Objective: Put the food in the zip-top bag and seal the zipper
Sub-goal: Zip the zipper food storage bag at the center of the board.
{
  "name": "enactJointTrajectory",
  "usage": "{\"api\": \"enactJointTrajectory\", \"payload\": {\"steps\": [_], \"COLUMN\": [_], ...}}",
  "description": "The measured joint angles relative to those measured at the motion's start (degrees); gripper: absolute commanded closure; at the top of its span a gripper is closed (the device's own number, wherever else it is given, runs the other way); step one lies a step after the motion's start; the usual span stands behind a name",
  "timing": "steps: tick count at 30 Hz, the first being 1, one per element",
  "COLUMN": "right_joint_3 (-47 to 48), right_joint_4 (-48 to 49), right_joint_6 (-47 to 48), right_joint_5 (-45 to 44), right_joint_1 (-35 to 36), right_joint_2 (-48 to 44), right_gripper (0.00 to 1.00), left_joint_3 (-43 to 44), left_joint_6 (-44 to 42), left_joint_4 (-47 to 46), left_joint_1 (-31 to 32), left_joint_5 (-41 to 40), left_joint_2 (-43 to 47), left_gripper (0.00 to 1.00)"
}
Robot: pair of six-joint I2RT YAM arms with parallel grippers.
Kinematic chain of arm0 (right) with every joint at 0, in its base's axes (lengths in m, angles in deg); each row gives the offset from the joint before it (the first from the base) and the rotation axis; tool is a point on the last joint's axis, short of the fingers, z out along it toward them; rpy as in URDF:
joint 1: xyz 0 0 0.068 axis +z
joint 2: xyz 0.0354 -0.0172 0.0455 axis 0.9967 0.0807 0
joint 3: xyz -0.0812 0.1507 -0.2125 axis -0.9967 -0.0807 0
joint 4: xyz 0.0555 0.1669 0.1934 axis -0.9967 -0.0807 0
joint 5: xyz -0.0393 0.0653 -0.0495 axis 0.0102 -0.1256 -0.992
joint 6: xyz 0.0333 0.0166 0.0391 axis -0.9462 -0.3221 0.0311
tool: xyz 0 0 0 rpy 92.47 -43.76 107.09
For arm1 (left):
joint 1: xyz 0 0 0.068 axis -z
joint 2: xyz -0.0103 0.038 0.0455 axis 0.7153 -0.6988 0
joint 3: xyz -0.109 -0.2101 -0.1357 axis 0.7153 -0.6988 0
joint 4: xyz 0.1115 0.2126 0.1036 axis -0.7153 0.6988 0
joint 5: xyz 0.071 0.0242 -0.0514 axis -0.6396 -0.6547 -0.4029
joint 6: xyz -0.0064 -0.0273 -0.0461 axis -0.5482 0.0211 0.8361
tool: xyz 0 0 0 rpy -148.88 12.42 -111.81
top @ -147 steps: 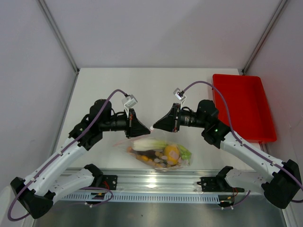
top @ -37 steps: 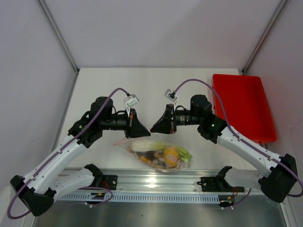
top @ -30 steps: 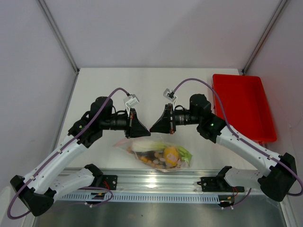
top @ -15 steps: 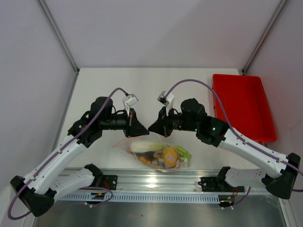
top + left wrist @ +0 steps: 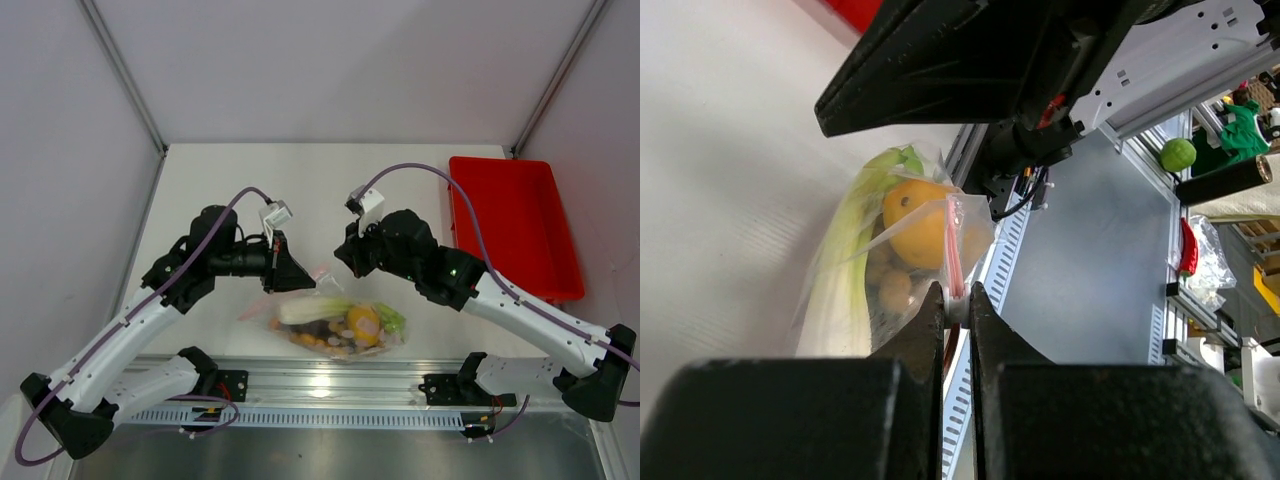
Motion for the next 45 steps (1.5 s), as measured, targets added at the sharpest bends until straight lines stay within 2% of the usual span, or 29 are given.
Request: {"api": "enactJointTrajectory", "payload": {"steps": [4,6,7,10,14,18,20,23,29,31,37,39,45], "right_joint_3": [-0.22,-1.22,-1.46,-1.42,0.42,2.62,3.02,3.02,3.45,3.8,4.11,4.11,4.13], "right_joint_4": [-0.13,0.74,0.83,1.49,1.33,1.18,1.25,1.36,2.56,3.13,4.9,5.05,5.25], "right_joint_6": [0.94,1.51,1.49,2.67,4.37,5.79,6.14,6.16,5.35,5.09,4.07,3.65,1.92], "right_joint_5": [0.37,6.19,9.16,19.85,34.58,45.48,48.15,50.84,53.0,53.35,54.27,54.8,54.01], "right_joint_1": [-0.37,-2.36,-3.61,-9.35,-12.87,-12.72,-12.63,-12.37,-11.28,-10.78,-9.73,-9.66,-9.66], "right_joint_2": [-0.46,-1.77,-2.51,-4.02,-2.95,0.42,2.01,3.93,5.86,6.32,7.78,8.2,8.31], "right_gripper": [1.0,0.84,0.71,0.59,0.55,0.54,0.54,0.56,0.7,0.78,0.9,1.0,1.0], "left_joint_3": [0.0,0.0,0.0,0.07,0.46,0.59,0.59,0.66,0.66,0.66,0.66,0.66,0.66], "left_joint_6": [-0.02,0.0,-0.02,-0.04,-0.04,-0.04,-0.04,-0.04,-0.04,-0.04,-0.04,-0.07,-0.11], "left_joint_4": [0.72,0.92,1.03,1.27,1.57,1.44,1.18,1.07,1.05,0.83,0.5,0.87,1.18], "left_joint_1": [0.0,0.0,0.0,0.0,0.0,0.0,0.0,0.0,0.0,0.0,0.0,0.0,-0.02], "left_joint_5": [0.24,0.24,0.28,0.5,0.79,1.75,2.03,2.36,3.13,3.23,3.67,3.58,3.39], "left_joint_2": [0.46,0.48,0.48,0.48,0.48,0.46,0.46,0.46,0.46,0.46,0.46,0.48,0.57], "left_gripper": [0.99,0.99,0.99,0.99,0.99,0.99,0.99,1.0,0.99,0.99,1.0,0.99,0.99]}}
